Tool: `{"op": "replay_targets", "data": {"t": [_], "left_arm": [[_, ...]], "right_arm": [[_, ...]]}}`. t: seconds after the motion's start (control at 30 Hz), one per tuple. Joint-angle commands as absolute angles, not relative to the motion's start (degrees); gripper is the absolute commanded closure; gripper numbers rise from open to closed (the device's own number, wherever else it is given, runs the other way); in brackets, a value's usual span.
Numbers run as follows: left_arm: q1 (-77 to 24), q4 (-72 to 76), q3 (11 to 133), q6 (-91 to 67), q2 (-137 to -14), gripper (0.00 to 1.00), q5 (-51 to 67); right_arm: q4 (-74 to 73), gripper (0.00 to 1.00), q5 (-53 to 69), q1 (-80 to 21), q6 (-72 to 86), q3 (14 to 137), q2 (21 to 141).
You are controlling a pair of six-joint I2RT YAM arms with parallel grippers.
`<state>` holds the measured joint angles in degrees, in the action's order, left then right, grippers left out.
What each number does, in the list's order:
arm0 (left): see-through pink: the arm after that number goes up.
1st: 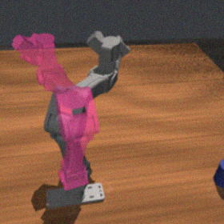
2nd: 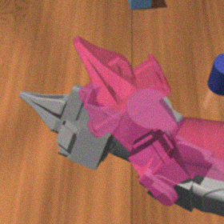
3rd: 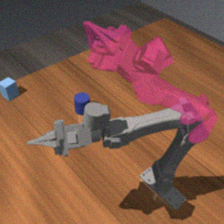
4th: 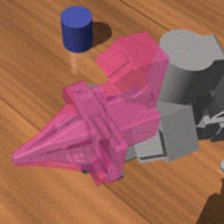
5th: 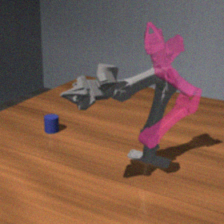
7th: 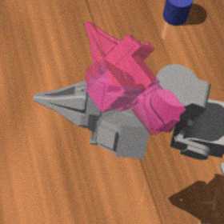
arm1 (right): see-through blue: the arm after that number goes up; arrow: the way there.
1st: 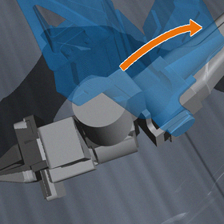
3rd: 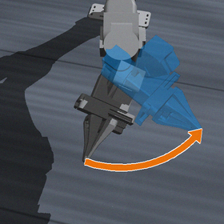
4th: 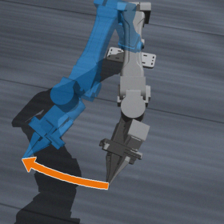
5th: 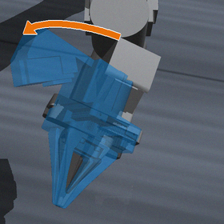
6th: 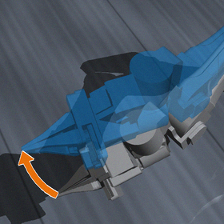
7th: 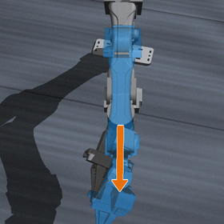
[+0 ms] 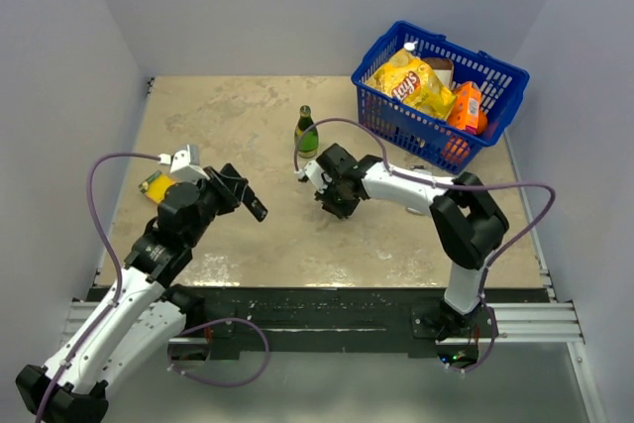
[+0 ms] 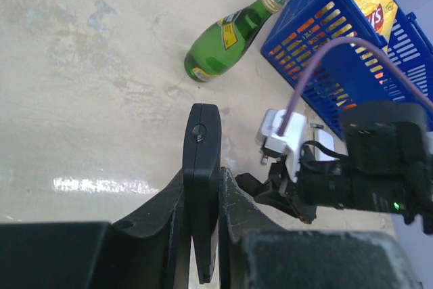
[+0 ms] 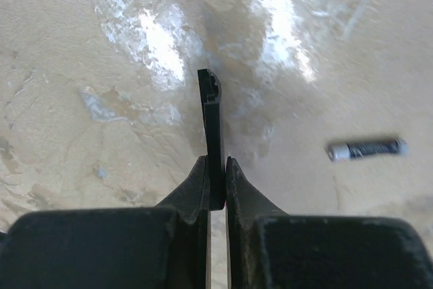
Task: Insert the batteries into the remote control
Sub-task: Pick up the battery cover at the center of the board, then place the battery cover at the center of the board.
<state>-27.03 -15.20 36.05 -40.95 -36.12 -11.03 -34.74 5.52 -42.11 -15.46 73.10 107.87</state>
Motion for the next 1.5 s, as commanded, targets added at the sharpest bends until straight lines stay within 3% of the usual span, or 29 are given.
{"op": "replay_targets", "data": {"t": [0.0, 0.33, 0.53, 0.73, 0.97, 1.47], "left_arm": [[-27.16, -11.70, 31.82, -54.28, -37.61, 1.00, -10.46], [-27.16, -2.55, 24.26, -69.60, -38.85, 1.00, -7.82], [-27.16, -6.40, 25.92, -66.46, -37.62, 1.00, -10.97], [-27.16, -17.65, 34.70, -56.44, -32.44, 1.00, -21.96], [-27.16, -22.76, 39.64, -47.04, -23.74, 1.00, -34.00], [-27.16, -23.20, 40.43, -42.63, -19.16, 0.99, -39.20]], "right_arm": [[-29.36, 1.00, -7.62, -48.06, -8.97, 70.67, 98.45], [-13.02, 1.00, -43.58, -65.20, -1.32, 59.34, 84.91], [-22.02, 1.00, -54.04, -66.53, 6.04, 61.95, 92.36], [-32.33, 1.00, -54.49, -66.62, 11.85, 66.88, 104.48], [-35.15, 0.96, -53.96, -67.06, 12.75, 69.52, 110.64], [-37.71, 0.84, -48.35, -70.75, 11.69, 70.66, 116.19]]}}
